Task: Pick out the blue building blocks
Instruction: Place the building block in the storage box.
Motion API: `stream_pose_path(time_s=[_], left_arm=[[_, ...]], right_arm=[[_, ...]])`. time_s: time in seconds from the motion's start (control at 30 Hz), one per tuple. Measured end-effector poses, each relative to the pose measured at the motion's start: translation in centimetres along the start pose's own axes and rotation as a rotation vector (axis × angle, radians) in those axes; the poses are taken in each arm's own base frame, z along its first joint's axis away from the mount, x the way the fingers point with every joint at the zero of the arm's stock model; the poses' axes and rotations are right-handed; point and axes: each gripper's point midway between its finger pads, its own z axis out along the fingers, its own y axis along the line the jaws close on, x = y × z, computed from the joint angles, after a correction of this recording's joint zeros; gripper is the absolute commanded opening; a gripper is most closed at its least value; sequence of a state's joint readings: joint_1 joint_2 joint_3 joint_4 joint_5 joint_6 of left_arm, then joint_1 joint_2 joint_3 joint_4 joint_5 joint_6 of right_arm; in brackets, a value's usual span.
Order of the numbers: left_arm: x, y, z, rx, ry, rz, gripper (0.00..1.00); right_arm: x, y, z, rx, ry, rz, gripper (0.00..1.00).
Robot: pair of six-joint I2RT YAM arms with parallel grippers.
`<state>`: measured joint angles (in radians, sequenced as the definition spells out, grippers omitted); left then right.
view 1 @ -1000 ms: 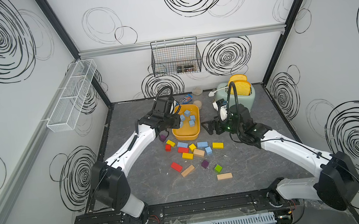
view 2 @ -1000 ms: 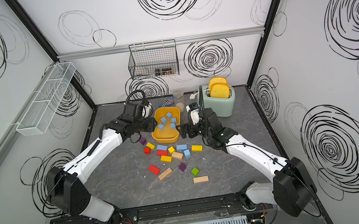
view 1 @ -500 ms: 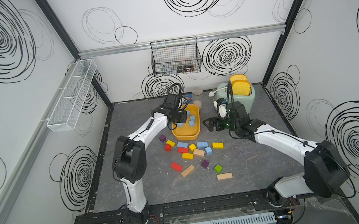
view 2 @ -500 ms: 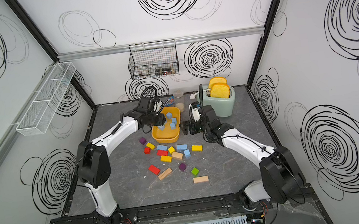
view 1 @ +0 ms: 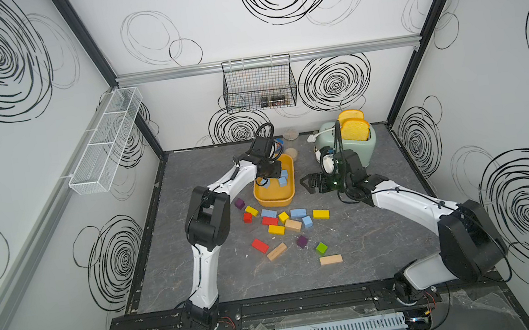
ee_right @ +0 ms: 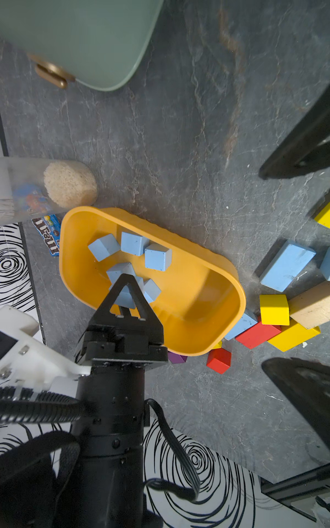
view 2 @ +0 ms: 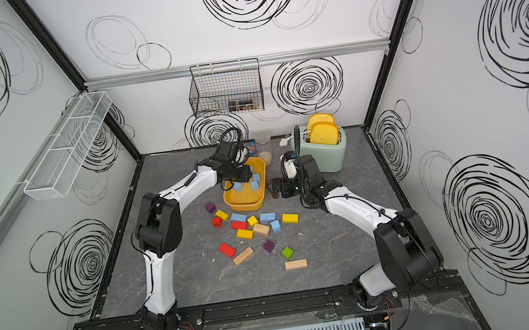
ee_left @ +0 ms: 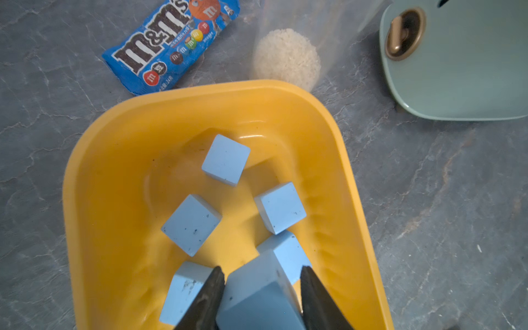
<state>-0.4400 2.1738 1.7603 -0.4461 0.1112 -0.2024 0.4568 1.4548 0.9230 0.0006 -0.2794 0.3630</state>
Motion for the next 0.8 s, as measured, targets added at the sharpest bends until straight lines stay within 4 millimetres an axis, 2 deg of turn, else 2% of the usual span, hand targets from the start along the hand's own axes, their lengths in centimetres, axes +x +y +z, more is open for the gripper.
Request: stream_pose_path(time_s=[0.2, 0.33, 0.5, 0.63, 0.8], left_arm=[[0.2, 0.4, 1.6, -0.001, 0.015, -0.009, 0.0], [1.0, 1.0, 2.7, -0.003, 0.042, -0.023, 0.0], [1.1, 1.3, 2.8, -0.004, 0.044, -0.032, 0.03], [1.1, 1.5, 2.8, -0.005, 0.045, -0.04, 0.15], [1.1, 1.6, 2.9, -0.005, 0.047, -0.051, 0.24]], right_arm=[[0.6, -0.3, 0.5, -0.005, 0.022, 0.012, 0.98], [0.7, -0.4, 0.6, -0.006, 0.028, 0.016, 0.98], [0.7, -0.4, 0.6, -0.006, 0.028, 0.016, 0.98], [0.7, -0.4, 0.6, -0.006, 0.028, 0.017, 0.98], [0.8, -0.5, 0.7, -0.005, 0.031, 0.017, 0.98]])
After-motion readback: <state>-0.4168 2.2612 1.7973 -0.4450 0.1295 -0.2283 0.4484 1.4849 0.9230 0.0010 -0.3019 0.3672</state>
